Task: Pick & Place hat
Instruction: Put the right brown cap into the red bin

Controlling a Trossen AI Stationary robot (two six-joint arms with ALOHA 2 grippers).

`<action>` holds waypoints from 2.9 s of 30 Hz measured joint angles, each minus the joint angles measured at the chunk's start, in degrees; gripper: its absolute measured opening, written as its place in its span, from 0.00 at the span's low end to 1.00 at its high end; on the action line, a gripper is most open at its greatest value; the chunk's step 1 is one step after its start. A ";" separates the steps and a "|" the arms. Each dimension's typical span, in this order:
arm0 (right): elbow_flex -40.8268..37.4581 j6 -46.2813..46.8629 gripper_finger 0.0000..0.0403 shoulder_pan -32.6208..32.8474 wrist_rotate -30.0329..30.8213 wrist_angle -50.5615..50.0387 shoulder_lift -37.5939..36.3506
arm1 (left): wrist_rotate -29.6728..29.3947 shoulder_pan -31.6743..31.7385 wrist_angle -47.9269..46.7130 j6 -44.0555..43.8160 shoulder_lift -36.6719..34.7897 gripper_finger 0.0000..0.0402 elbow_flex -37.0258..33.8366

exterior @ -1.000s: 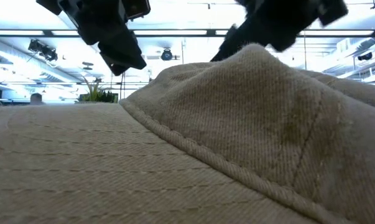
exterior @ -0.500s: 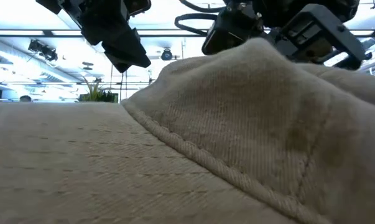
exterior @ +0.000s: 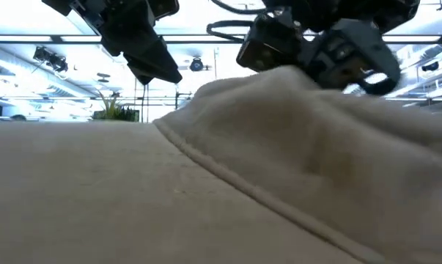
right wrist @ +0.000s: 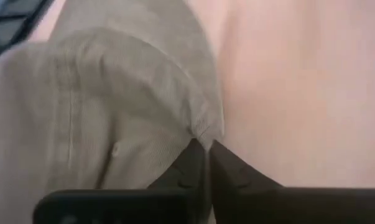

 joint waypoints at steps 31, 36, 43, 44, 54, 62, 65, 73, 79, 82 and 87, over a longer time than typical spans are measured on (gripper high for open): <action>1.84 -58.52 0.00 -25.75 39.74 -31.39 -40.93 | -2.43 -0.02 0.01 -1.11 0.00 0.28 0.00; 1.84 -64.13 0.00 -34.90 21.93 -32.79 -40.93 | -2.56 -0.01 0.03 -1.12 0.00 0.28 0.00; 1.81 -67.52 0.00 -45.66 10.30 -34.17 -38.44 | -3.56 0.00 0.03 -1.10 0.00 0.28 0.00; 1.81 -67.64 0.00 -46.72 9.49 -35.01 -37.63 | -4.18 0.00 0.03 -1.13 0.00 0.28 0.00; 1.76 -75.42 0.00 -52.59 2.56 -38.04 -32.69 | -5.66 0.45 0.01 -1.20 0.00 0.28 0.00; 1.77 -70.11 0.07 -54.43 3.21 -34.92 -24.58 | -6.05 0.64 -0.01 -1.25 0.00 0.28 0.00; 1.75 -64.90 0.13 -54.46 7.85 -32.77 -22.69 | -6.03 0.63 -0.05 -1.25 0.00 0.28 0.00; 1.75 -53.85 0.31 -53.92 15.24 -33.70 -24.45 | -6.03 0.62 -0.19 -1.27 0.00 0.28 0.00; 1.75 -41.27 0.41 -50.45 16.55 -36.02 -30.03 | -6.03 0.63 -0.19 -1.27 0.00 0.28 0.00; 1.76 -26.98 0.42 -47.51 14.75 -35.90 -33.40 | -6.03 0.63 -0.19 -1.27 0.00 0.28 0.00; 1.78 -5.05 0.42 -42.90 8.70 -35.68 -35.23 | -6.04 0.63 -0.07 -1.17 0.00 0.28 0.00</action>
